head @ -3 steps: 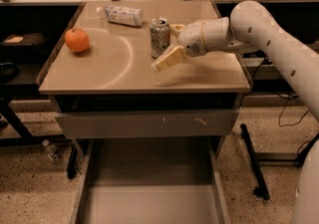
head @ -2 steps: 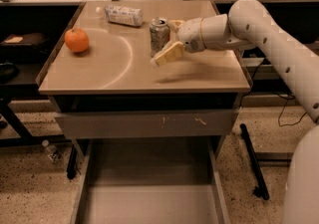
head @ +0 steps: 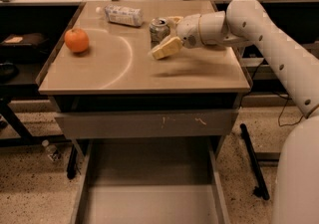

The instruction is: Place 7up can into middle drawer

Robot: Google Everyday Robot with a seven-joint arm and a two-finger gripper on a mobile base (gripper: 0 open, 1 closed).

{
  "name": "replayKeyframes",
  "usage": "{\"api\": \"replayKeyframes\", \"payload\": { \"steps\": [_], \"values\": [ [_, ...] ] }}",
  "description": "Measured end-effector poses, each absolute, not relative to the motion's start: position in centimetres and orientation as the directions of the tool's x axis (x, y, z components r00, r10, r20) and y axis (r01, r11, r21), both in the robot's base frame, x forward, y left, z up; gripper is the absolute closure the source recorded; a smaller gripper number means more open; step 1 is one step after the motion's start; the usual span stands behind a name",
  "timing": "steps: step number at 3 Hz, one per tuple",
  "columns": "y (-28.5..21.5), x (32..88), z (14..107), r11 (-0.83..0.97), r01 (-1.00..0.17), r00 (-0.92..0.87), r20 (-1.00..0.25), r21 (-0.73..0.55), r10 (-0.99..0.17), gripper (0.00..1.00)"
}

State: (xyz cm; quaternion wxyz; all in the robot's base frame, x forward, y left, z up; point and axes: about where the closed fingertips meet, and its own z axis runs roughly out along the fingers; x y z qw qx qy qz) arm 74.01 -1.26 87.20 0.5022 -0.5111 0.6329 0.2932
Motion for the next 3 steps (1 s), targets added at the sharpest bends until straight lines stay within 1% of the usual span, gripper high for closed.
{"api": "replayKeyframes", "payload": {
  "steps": [1,3],
  "values": [
    [-1.26,74.01,87.20,0.306,-0.942,0.027,-0.935,-0.142,-0.353,0.33],
    [-1.25,74.01,87.20,0.305,-0.942,0.027,-0.935,-0.142,-0.352,0.82]
  ]
}}
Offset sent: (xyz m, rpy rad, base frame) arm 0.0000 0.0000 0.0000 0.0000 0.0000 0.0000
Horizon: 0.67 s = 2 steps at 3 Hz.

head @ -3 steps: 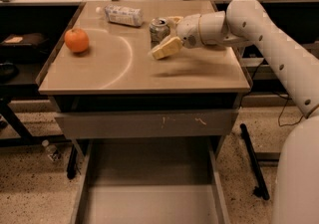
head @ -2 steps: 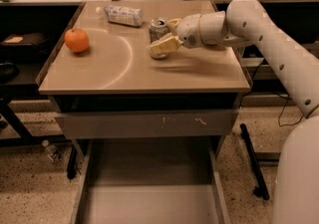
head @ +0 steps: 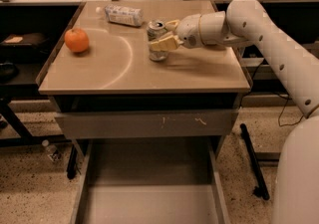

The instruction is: Place 7up can into middle drawer

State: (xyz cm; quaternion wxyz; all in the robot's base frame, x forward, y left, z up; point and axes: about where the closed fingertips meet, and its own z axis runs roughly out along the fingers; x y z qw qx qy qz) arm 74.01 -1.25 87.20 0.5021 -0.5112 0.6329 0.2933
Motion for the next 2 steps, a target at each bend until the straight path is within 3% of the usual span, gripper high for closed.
{"api": "replayKeyframes", "payload": {
  "steps": [1,2],
  "values": [
    [-1.25,74.01,87.20,0.305,-0.942,0.027,-0.935,-0.142,-0.353,1.00],
    [-0.80,74.39,87.47,0.292,-0.945,0.026,-0.920,-0.151,-0.391,1.00]
  ]
}}
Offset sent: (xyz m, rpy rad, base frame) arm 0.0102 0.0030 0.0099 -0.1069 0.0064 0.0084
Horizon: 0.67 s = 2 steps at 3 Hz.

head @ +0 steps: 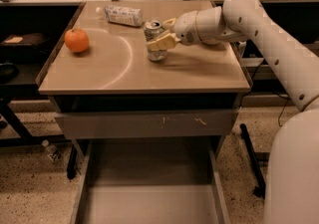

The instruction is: Place 7up can into middle drawer

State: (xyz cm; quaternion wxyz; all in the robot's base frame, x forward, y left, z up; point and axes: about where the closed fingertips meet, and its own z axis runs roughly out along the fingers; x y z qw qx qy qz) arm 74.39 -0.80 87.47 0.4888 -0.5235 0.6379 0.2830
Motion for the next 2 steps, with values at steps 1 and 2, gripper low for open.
{"api": "replayKeyframes", "payload": {
  "steps": [1,2],
  "values": [
    [-1.6,73.5,88.9,0.283,-0.947,0.026,-0.912,-0.154,-0.409,1.00],
    [-3.3,70.8,90.9,0.279,-0.945,0.045,-0.914,-0.170,-0.403,1.00]
  ]
}}
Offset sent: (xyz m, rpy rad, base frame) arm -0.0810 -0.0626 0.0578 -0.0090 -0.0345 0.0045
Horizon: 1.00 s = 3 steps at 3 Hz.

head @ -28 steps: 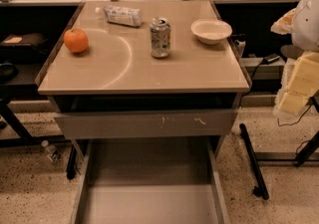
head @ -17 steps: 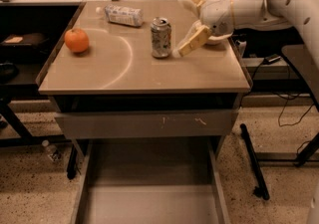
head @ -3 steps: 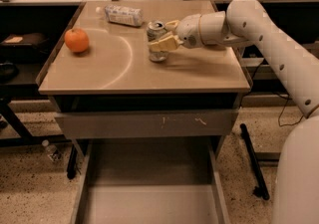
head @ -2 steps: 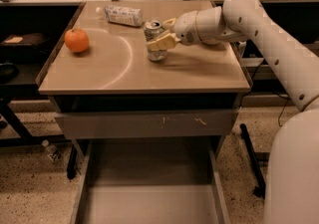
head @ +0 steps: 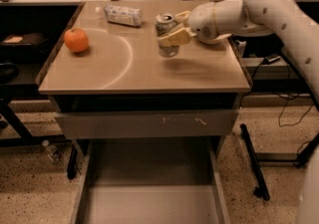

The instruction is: Place 7up can into middle drawer

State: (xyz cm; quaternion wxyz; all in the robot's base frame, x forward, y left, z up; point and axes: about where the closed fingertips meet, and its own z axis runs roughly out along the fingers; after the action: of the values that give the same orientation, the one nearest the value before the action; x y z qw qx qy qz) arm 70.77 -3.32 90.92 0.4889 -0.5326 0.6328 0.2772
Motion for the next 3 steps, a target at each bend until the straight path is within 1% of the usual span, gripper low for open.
{"api": "replayKeyframes", "payload": {
  "steps": [1,2,3],
  "values": [
    [-6.1,66.3,92.4,0.299,-0.936,0.059,-0.921,-0.186,-0.386,1.00],
    [-9.1,59.8,92.3,0.308,-0.934,0.055,-0.923,-0.183,-0.380,1.00],
    [-11.1,53.8,91.9,0.317,-0.933,0.047,-0.930,-0.172,-0.365,1.00]
  ]
}}
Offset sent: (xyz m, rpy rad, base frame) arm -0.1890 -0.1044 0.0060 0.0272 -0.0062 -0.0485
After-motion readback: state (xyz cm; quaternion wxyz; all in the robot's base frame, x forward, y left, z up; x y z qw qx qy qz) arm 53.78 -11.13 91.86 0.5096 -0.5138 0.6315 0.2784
